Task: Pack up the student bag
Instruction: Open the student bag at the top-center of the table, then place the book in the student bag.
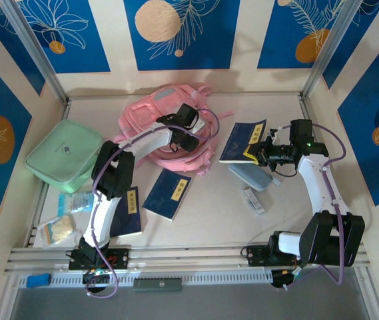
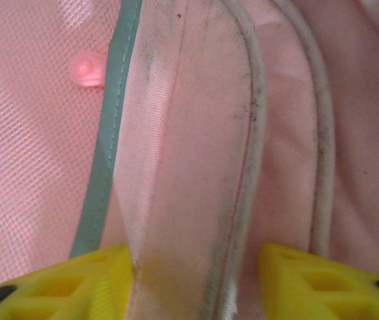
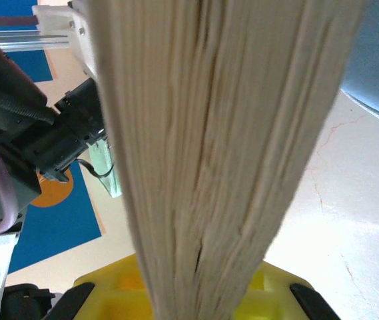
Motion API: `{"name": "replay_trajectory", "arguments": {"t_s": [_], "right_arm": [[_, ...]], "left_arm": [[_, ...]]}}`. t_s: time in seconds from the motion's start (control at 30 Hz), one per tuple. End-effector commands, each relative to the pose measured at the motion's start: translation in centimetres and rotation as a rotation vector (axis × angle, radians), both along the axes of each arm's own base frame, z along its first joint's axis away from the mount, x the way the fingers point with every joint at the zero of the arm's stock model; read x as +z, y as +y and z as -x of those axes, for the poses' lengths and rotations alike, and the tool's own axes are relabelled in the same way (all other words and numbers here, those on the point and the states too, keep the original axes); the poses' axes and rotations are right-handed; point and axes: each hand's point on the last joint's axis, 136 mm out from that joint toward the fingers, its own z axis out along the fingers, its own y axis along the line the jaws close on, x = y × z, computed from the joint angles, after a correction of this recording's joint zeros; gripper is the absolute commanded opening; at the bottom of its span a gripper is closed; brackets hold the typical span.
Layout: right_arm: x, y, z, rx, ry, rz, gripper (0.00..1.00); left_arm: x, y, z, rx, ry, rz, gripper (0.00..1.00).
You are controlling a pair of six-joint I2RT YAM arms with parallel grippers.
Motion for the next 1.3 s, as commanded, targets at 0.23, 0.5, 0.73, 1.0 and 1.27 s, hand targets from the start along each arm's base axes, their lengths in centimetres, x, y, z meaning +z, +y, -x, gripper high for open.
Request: {"name": "replay_trajectory", "arguments": {"t_s": [0.23, 0.5, 0.73, 1.0, 1.27], "right_arm": [[0.2, 0.6, 0.9, 0.036, -0.004, -0.041, 0.00], [1.4, 0.9, 1.9, 0.042, -0.007, -0.059, 0.00], [2.2, 2.4, 3.3, 0.094, -0.006, -0.074, 0.00], [2.7, 7.9, 4.2, 0.275, -0.050, -0.096, 0.00], [-0.6, 15.7, -1.7, 0.447, -0.109, -0.077, 0.00]], "left_arm": [[4.1, 1.2, -1.4, -0.030, -0.089, -0.035, 0.04], [12.4, 2.8, -1.2, -0.049, -0.239, -0.046, 0.00], [18.7, 5.5, -0.5, -0.005, -0.322, -0.022, 0.00], [22.7, 7.4, 0.0, 0.067, -0.385, 0.060, 0.00], [24.6, 6.5, 0.9, -0.001, -0.405, 0.166, 0.00]]}}
